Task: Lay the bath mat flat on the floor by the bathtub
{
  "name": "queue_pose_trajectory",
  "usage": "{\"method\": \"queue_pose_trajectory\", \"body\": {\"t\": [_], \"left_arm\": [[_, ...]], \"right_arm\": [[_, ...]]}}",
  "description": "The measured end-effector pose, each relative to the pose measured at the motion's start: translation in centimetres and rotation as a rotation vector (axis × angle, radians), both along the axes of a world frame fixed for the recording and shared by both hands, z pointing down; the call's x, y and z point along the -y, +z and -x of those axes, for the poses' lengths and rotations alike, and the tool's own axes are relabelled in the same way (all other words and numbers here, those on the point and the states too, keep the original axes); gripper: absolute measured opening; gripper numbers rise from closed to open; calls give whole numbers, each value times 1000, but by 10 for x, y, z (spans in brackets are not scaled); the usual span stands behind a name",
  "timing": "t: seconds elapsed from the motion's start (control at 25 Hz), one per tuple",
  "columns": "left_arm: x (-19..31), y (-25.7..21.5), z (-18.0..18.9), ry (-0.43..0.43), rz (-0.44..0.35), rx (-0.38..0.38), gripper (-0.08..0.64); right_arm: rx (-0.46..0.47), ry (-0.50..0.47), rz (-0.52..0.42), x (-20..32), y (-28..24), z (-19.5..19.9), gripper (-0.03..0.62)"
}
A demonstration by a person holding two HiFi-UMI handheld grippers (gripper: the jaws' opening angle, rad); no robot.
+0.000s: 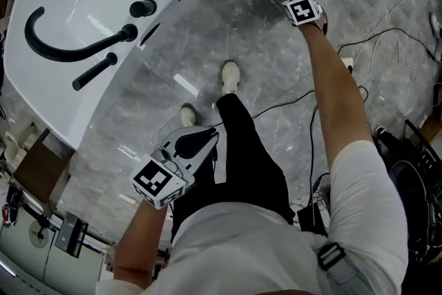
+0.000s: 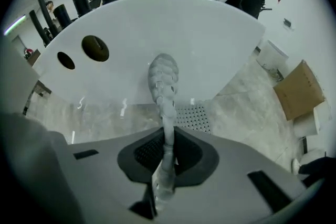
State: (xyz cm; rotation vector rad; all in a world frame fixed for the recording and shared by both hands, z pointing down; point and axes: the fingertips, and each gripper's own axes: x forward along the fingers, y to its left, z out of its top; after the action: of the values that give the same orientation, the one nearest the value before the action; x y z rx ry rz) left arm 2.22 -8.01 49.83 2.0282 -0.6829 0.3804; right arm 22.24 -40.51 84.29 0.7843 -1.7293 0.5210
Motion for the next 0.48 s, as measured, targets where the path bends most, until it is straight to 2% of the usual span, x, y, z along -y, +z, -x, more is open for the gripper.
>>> {"method": "queue_pose_trajectory", "body": {"t": [0.24,0.48], "left_arm": [[-20,30,17,-43,29,-13,40],[-29,47,38,-102,23,-28,40]], "right_arm": [[50,-3,77,-62,54,55,44],[80,-37,133,-118,92,107,49]]}}
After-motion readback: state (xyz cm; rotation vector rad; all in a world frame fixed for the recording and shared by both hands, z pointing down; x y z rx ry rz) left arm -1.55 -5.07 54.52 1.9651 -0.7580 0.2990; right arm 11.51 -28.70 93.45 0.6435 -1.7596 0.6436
